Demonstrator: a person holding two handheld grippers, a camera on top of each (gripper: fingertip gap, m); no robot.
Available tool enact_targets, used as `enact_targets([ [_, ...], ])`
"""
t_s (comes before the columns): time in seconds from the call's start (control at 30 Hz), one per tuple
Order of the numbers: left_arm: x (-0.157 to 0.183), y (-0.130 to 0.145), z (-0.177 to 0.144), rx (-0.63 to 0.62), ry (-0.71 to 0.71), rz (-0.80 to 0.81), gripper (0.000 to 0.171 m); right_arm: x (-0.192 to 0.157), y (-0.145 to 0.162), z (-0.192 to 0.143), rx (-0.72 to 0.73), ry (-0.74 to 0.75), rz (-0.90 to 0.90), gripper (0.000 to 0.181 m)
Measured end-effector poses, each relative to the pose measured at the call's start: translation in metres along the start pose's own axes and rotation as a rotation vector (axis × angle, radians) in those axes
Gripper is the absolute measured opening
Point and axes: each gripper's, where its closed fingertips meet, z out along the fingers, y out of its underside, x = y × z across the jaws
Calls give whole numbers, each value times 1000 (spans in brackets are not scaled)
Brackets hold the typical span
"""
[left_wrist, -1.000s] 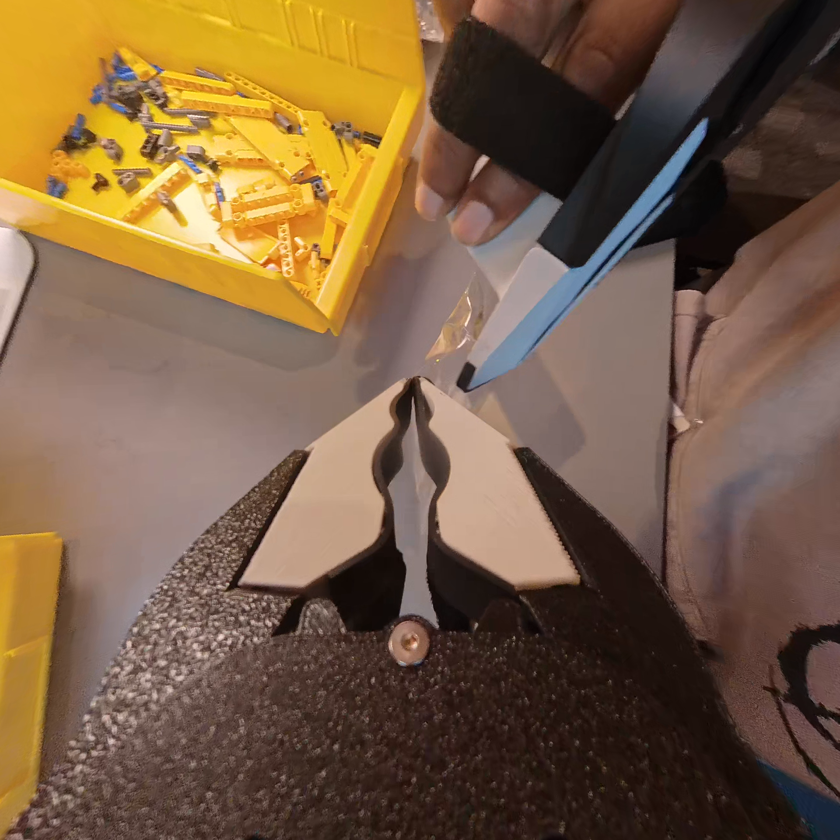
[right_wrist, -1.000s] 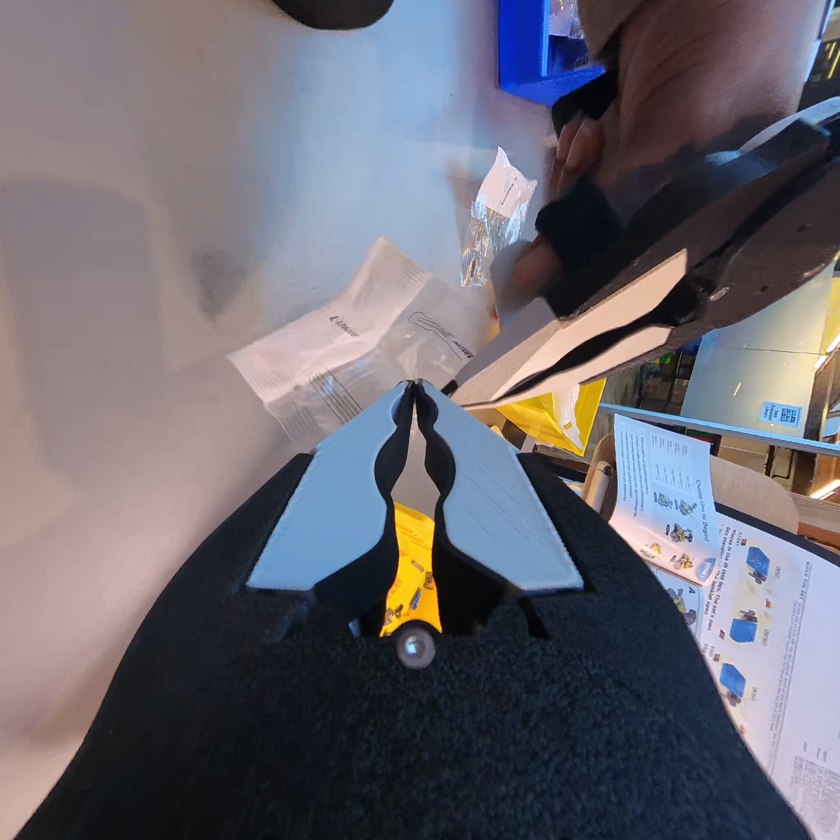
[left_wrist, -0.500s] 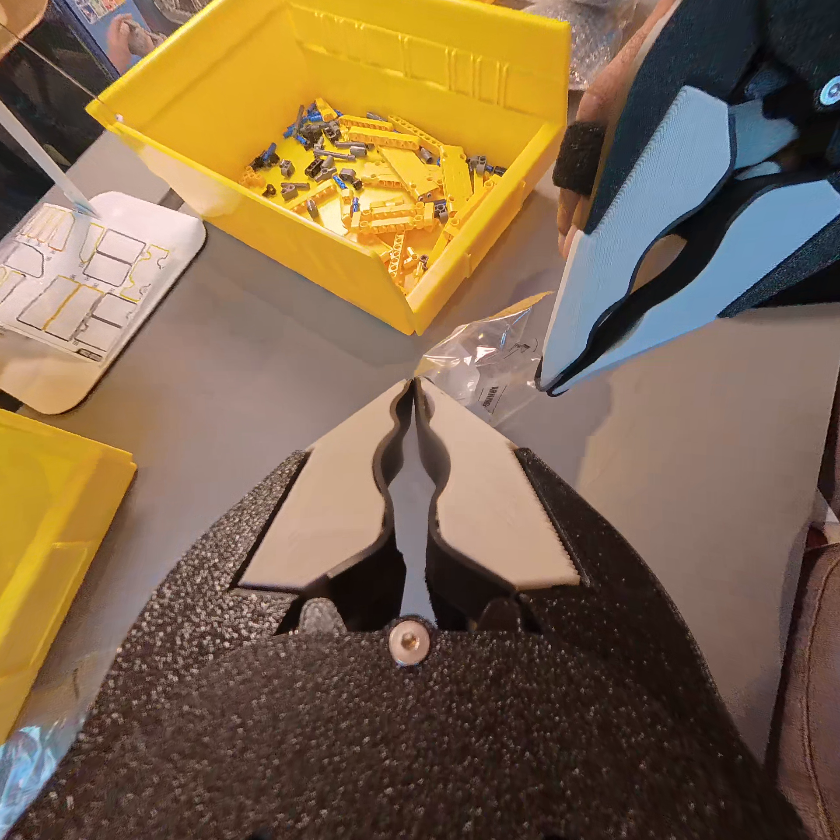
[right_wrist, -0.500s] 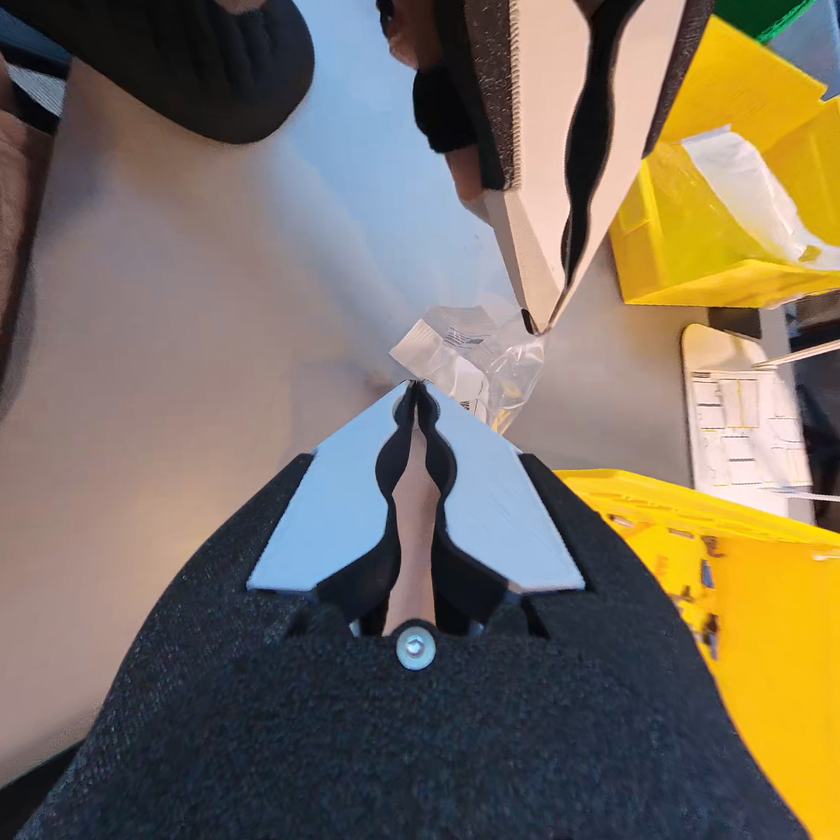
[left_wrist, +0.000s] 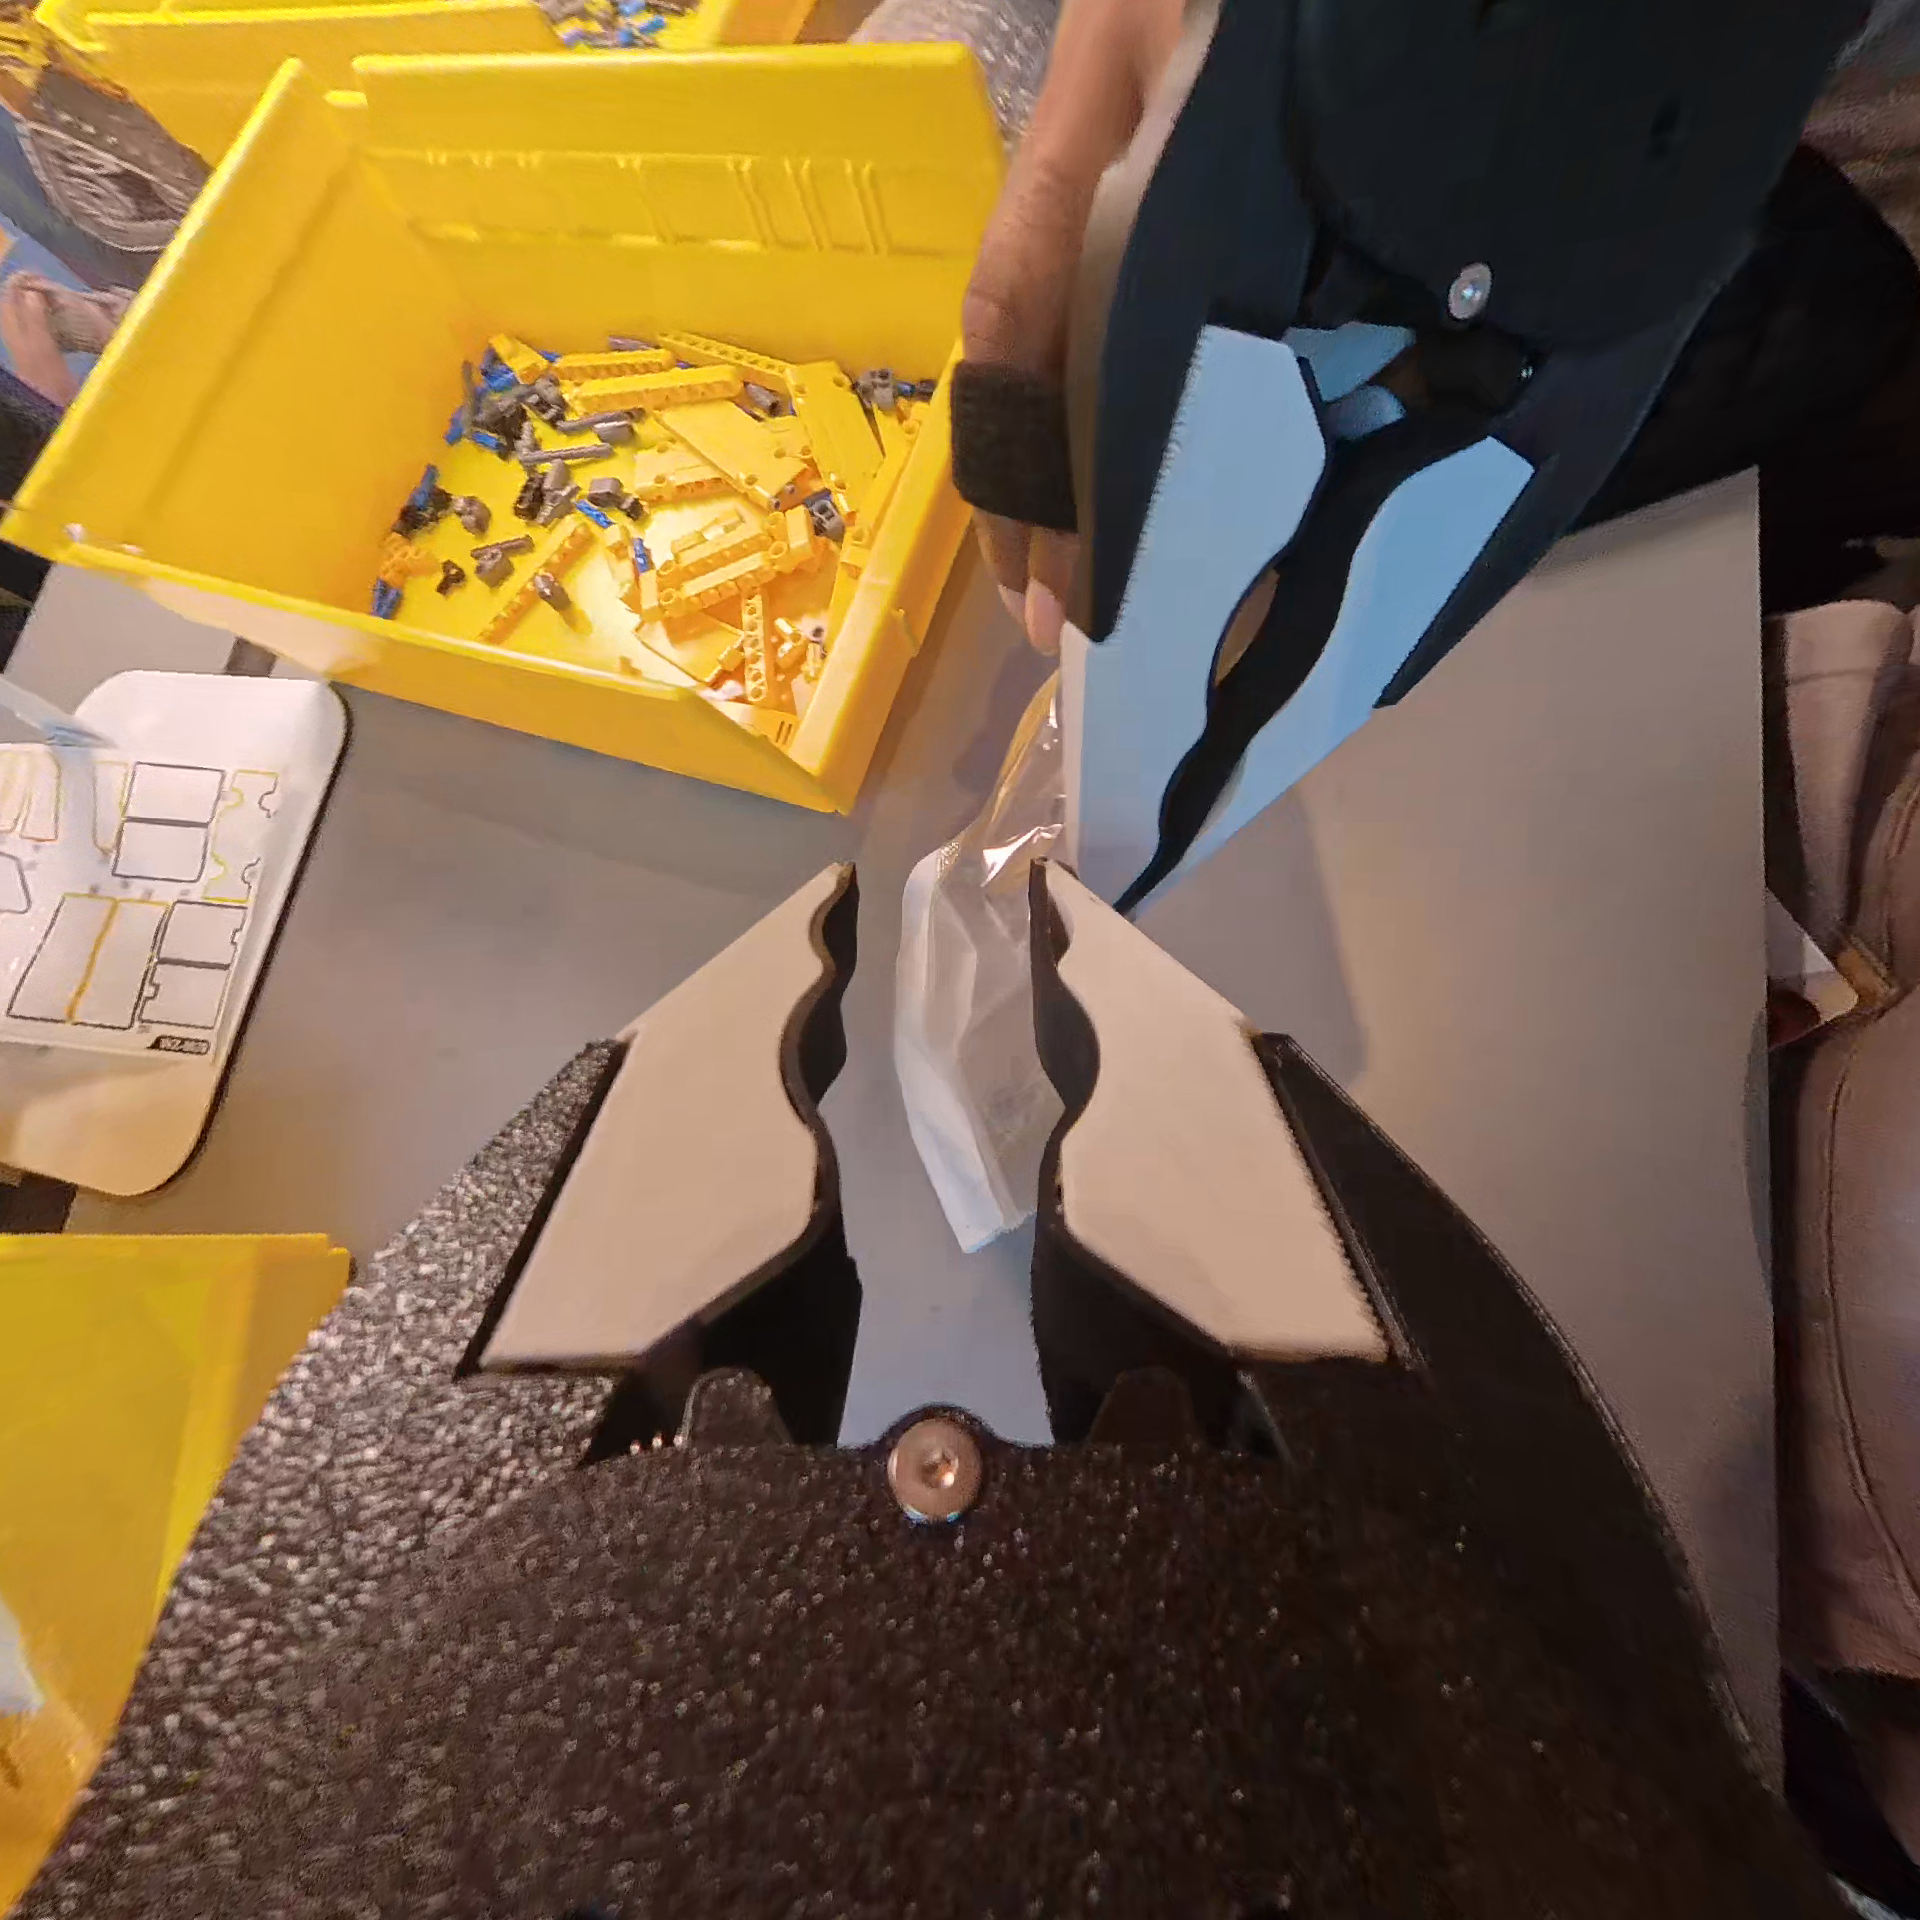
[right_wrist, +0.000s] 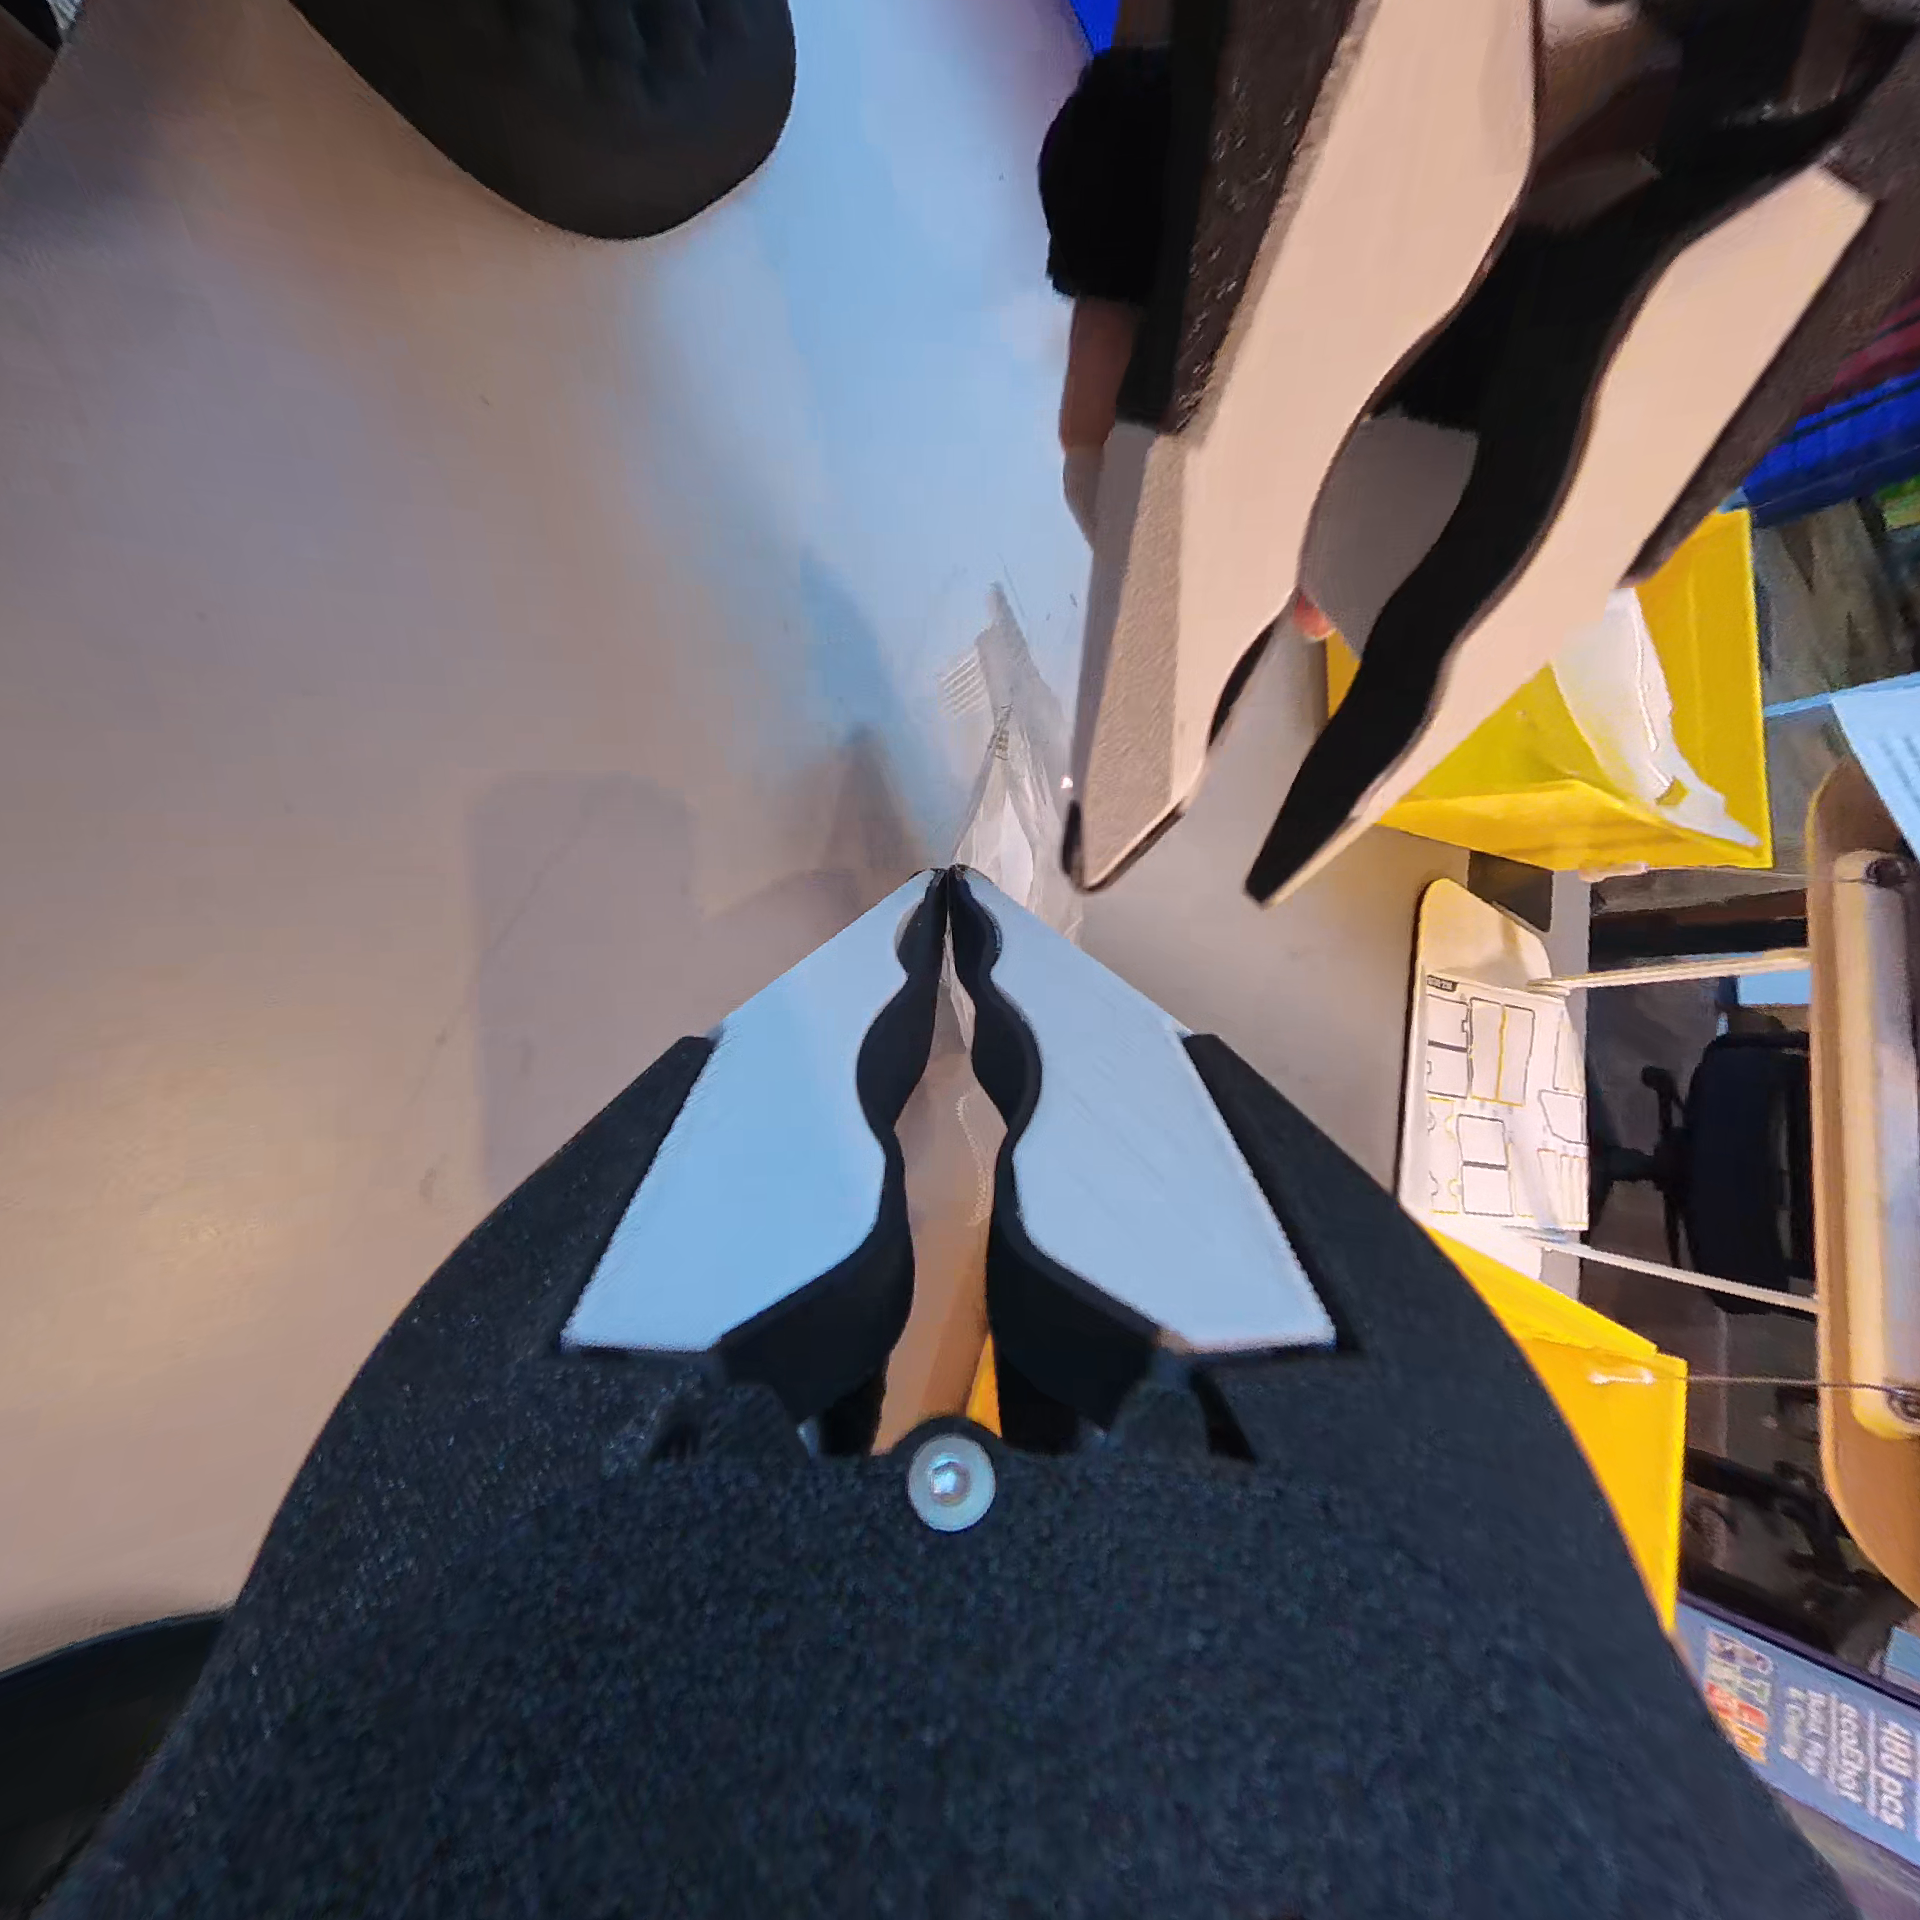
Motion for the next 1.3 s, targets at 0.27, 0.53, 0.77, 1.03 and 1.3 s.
enact_targets([
  [0.27,4,19,22,-123,12,46,0,1,0,-3,-24,41,-81,0],
  [0.53,-24,36,20,-77,-51,-227,0,-18,2,6,21,-45,283,0],
  [0.77,-28,40,23,-39,-73,-325,0,-15,-4,5,284,-186,884,0],
  [1.03,-16,32,16,-165,-86,-191,0,8,-11,-30,359,-126,741,22],
  [1.3,-2,19,23,-173,33,-212,0,25,-2,-21,168,-9,593,0],
])
